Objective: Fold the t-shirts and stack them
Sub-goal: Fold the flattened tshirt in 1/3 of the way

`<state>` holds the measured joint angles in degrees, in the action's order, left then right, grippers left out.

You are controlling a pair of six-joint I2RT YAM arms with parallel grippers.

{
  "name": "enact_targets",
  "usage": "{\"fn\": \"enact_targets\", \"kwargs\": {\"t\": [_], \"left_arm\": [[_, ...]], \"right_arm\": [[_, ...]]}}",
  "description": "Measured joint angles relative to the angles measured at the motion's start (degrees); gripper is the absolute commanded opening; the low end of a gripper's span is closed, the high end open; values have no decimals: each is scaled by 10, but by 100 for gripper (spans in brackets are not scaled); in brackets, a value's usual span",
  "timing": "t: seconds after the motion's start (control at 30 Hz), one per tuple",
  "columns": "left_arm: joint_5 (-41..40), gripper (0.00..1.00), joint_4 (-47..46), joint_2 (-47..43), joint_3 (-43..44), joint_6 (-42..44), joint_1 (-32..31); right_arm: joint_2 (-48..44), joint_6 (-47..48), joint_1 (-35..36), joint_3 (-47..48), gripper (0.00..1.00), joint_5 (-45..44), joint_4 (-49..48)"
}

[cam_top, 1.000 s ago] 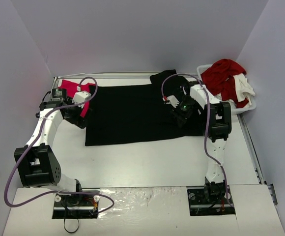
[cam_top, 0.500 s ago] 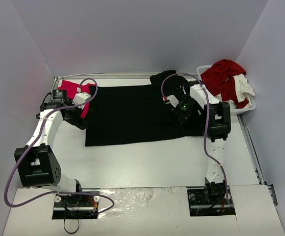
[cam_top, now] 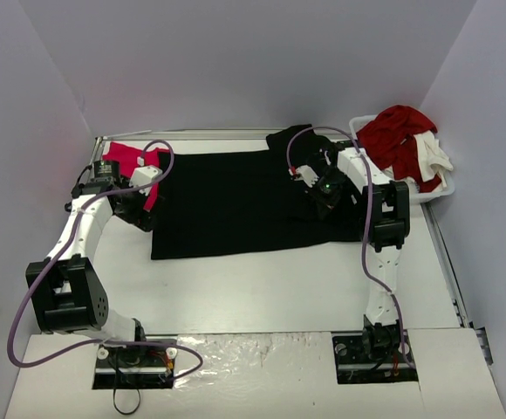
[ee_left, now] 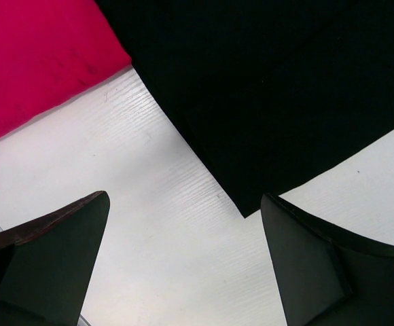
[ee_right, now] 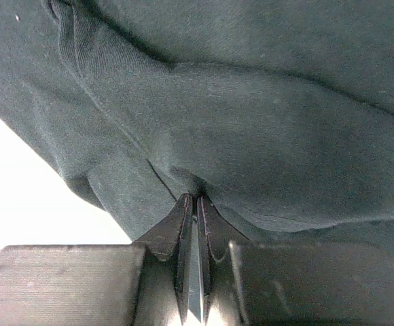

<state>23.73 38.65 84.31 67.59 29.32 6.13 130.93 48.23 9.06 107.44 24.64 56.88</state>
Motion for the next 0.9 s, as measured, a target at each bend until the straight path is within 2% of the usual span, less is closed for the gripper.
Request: {"fn": "enact_targets", "kwargs": {"t": [0.37,0.63,0.73,0.77,0.8,0.9], "left_arm": [[0,94,-2,-4,-13,0,0],[-8,94,-2,-5,-19,1,0],[-12,94,-2,-4,-19,0,0],[-14,94,-2,-3,-19,0,0],[-16,94,-2,-3,-19,0,0],[-20,94,-2,0,-19,0,0]], "right_arm": [[2,-8,3,113,0,-2,14],[85,-15,31,245,0,-2,19],[124,-17,43,261,11,-4,17],[133,-17,46,262,29,-4,16],[141,-18,49,262,35,-5,15],[148,-18,56,264,39,-8,11]]}}
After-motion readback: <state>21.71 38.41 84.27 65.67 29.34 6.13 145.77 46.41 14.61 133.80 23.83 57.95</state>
